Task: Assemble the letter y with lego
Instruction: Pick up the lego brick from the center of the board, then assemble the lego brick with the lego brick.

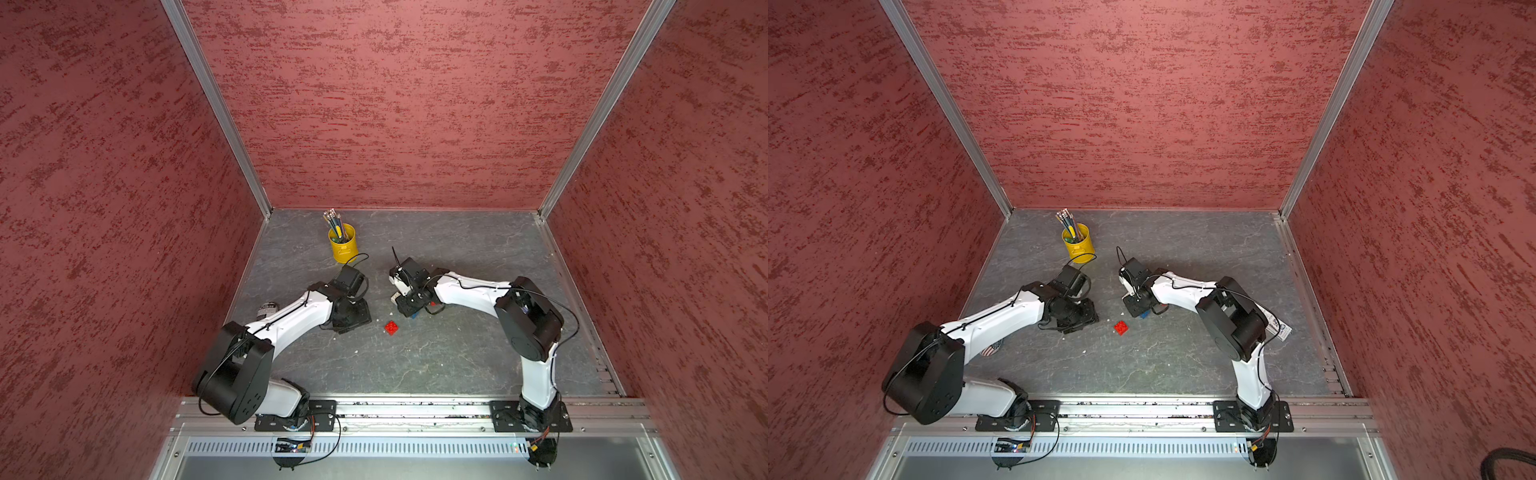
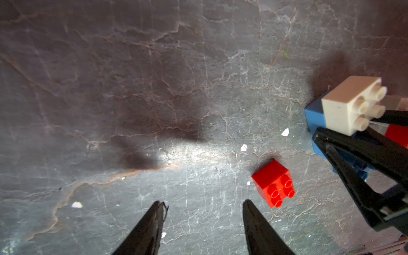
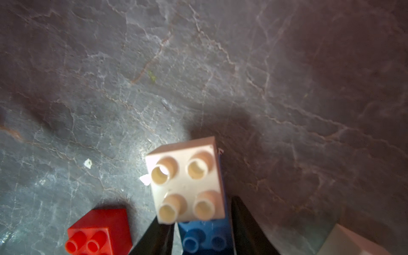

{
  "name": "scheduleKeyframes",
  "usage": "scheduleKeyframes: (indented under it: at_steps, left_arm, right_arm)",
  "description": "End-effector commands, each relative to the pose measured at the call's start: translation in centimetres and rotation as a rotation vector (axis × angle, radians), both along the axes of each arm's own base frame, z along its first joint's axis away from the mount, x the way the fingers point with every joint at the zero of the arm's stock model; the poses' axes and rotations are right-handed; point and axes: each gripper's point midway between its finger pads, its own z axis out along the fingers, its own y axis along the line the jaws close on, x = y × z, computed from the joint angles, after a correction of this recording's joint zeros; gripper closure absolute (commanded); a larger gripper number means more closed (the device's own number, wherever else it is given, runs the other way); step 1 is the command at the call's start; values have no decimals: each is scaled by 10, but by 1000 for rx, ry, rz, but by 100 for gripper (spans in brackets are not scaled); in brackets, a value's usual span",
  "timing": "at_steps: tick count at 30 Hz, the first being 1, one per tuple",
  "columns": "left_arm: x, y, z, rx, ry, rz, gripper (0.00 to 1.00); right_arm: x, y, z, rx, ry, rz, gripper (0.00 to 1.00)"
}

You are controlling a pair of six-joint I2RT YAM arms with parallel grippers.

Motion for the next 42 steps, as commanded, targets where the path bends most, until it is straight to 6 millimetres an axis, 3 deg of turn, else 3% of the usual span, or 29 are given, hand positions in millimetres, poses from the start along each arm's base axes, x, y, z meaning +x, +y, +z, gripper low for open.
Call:
scheduleKeyframes:
  at_steps: [1,8,16,21,33,42]
  left_arm:
    - [-2,0,-6,4,5,-11,41]
    - [-4,1,-6,4,3,-12,41]
    - [-9,-7,6,-113,-34,-30,41]
    - [-21,2,4,-133,-26,-2,41]
    - [-27,6,4,-148,-25,6,40]
    - [-30,5,1,-160,-22,7,40]
  right_arm:
    - [3,3,0,-27,-19,9,61]
    - [2,4,12,-25,-41,10,66]
    - [-9,12,53,42,-69,9,67]
    - [-25,23,67,84,-65,19,68]
    - [-58,54,53,82,-36,62,68]
    - [-64,49,34,29,-31,68,69]
